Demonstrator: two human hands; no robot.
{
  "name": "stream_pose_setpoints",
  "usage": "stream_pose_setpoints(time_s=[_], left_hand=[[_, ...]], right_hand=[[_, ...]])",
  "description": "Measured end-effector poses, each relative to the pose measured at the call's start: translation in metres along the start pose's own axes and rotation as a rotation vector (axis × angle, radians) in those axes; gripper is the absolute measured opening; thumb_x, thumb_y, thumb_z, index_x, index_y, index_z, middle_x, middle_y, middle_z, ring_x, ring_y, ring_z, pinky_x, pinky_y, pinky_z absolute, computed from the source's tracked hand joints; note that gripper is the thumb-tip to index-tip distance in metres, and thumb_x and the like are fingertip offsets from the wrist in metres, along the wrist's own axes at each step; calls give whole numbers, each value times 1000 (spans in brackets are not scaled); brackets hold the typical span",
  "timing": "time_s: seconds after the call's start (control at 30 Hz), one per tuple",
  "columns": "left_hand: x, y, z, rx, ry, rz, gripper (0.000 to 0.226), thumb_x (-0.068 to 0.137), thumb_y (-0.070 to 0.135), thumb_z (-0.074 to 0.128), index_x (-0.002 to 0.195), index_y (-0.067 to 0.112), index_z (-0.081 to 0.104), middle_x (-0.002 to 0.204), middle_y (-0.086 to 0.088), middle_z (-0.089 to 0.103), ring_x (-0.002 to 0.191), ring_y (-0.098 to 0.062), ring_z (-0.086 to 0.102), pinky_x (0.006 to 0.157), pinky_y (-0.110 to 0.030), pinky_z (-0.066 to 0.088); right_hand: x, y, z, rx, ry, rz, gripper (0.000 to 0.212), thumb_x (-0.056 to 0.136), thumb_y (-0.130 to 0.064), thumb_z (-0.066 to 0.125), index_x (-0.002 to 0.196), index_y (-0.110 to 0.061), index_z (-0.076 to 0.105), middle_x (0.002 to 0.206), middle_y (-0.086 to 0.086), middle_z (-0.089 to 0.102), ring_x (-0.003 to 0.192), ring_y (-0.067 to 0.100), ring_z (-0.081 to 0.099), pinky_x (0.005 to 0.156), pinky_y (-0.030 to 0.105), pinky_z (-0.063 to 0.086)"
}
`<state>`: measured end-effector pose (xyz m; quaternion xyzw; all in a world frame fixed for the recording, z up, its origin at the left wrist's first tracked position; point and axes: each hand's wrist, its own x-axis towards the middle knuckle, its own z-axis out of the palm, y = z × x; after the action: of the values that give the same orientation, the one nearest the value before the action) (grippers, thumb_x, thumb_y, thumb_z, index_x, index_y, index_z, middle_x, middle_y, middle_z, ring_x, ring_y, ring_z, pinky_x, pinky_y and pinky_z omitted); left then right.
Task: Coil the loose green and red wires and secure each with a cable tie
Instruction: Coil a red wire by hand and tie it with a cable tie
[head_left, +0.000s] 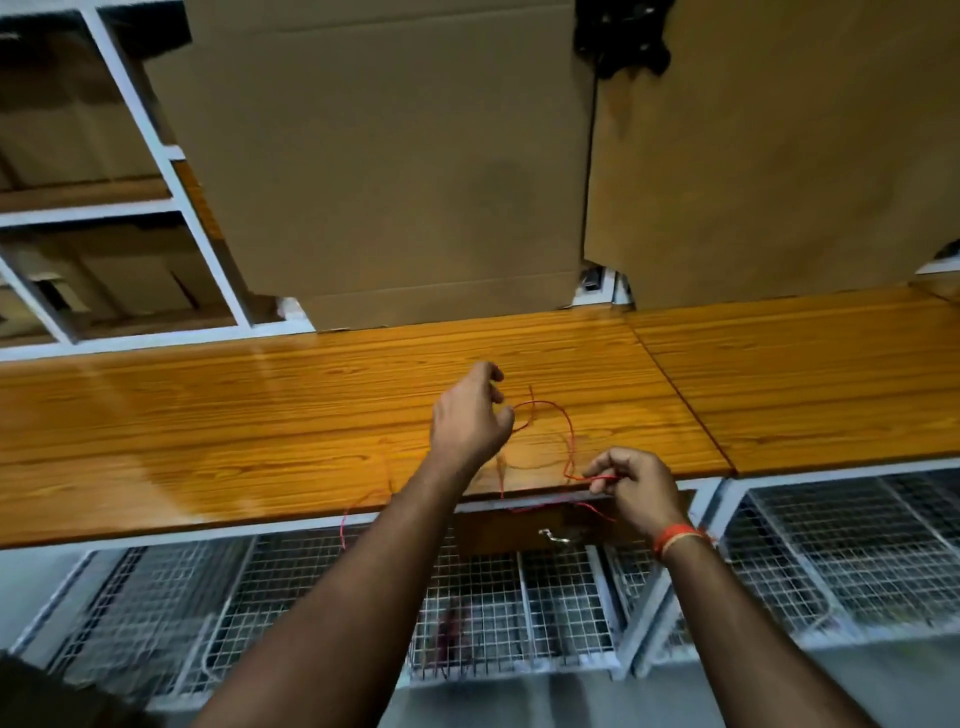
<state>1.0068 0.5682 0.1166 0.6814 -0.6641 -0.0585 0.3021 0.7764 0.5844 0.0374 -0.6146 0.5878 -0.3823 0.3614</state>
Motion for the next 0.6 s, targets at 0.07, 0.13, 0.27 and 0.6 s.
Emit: stream_pose_setpoints(time_s=[0.07, 0.13, 0.27, 0.6], left_hand=[[10, -2, 20, 193, -205, 41, 61, 89, 37, 75, 143, 29, 47, 144, -3, 47, 131, -25, 42, 103, -40, 45], [12, -11, 39, 273, -314, 34, 58, 93, 39, 71, 145, 29, 48, 153, -6, 37, 138, -28, 32, 110, -41, 40], [10, -30, 52, 160, -269, 29, 24, 104, 31, 56, 121, 20, 70, 139, -5, 53, 129, -26, 44, 103, -36, 44], [23, 6, -8, -766, -553, 80, 25, 111, 25, 45, 97, 8, 58, 73, 2, 52, 56, -10, 40, 53, -25, 36]], right_hand=[[0, 3, -1, 16, -6, -11, 51, 77, 26, 47, 75, -18, 73, 67, -4, 73, 72, 12, 71, 76, 29, 53], [0, 5, -1, 40, -18, -15, 51, 78, 25, 46, 77, -17, 74, 70, -3, 74, 74, 13, 72, 76, 30, 54], [-3, 5, -1, 133, -63, -14, 52, 79, 28, 42, 84, -13, 73, 70, 2, 73, 70, 9, 69, 71, 26, 50], [7, -37, 21, 188, 58, -175, 52, 94, -20, 73, 138, -27, 48, 131, -15, 57, 122, 0, 53, 95, 20, 45]])
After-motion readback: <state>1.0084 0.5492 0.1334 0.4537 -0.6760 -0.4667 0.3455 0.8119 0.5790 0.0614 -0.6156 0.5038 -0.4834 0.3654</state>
